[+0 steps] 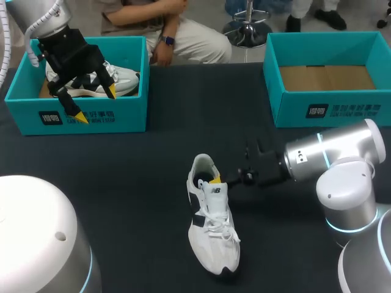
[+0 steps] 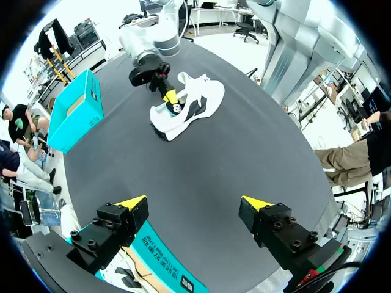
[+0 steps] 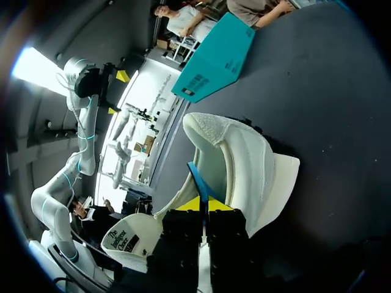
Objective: Take the shoe out of the shoebox, open the shoe tongue, remove and reinsert the insole, then place the shoe into the shoebox
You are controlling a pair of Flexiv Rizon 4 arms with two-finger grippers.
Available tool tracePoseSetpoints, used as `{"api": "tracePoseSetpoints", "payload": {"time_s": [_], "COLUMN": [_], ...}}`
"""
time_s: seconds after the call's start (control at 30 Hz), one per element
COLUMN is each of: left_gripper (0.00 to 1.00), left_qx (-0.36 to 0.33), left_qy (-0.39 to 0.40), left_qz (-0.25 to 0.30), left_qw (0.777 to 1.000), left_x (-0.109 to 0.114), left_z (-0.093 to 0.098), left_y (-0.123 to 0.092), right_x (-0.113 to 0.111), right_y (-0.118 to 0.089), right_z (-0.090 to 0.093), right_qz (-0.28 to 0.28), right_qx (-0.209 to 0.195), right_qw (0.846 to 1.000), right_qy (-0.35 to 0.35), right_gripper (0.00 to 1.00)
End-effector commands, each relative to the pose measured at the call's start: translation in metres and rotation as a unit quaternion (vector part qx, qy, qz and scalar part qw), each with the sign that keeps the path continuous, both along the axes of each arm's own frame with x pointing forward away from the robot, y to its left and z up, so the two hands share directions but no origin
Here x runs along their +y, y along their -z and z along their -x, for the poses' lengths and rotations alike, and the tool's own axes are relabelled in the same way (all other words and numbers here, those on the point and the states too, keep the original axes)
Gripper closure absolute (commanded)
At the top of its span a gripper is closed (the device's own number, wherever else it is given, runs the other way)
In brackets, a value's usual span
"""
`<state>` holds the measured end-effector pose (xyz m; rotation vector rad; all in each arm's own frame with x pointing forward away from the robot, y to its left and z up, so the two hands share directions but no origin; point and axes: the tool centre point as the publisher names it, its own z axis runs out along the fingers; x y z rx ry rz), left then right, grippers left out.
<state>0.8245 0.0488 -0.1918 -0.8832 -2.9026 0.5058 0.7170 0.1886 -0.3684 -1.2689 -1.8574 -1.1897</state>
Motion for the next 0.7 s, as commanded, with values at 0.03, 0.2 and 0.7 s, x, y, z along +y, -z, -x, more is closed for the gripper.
{"api": "tracePoseSetpoints", "payload": {"time_s": [0.03, 0.2, 0.7], "left_gripper": [0.0, 0.0, 0.0], "left_qx": [0.0, 0.0, 0.0], "left_qy": [0.0, 0.0, 0.0], "left_qz": [-0.002, -0.002, -0.002], "left_qw": [1.0, 1.0, 1.0], "left_x": [0.0, 0.0, 0.0], "left_z": [-0.001, -0.001, -0.001], "left_y": [0.0, 0.0, 0.0], "right_x": [0.002, -0.001, -0.002], "right_y": [0.005, 0.0, -0.028], "right_z": [0.008, 0.003, -0.019], "right_qz": [0.002, 0.005, 0.015], "right_qx": [0.001, -0.005, -0.048], "right_qw": [1.0, 1.0, 0.999], "right_qy": [0.004, 0.005, -0.002], "right_gripper": [1.0, 0.98, 0.33]}}
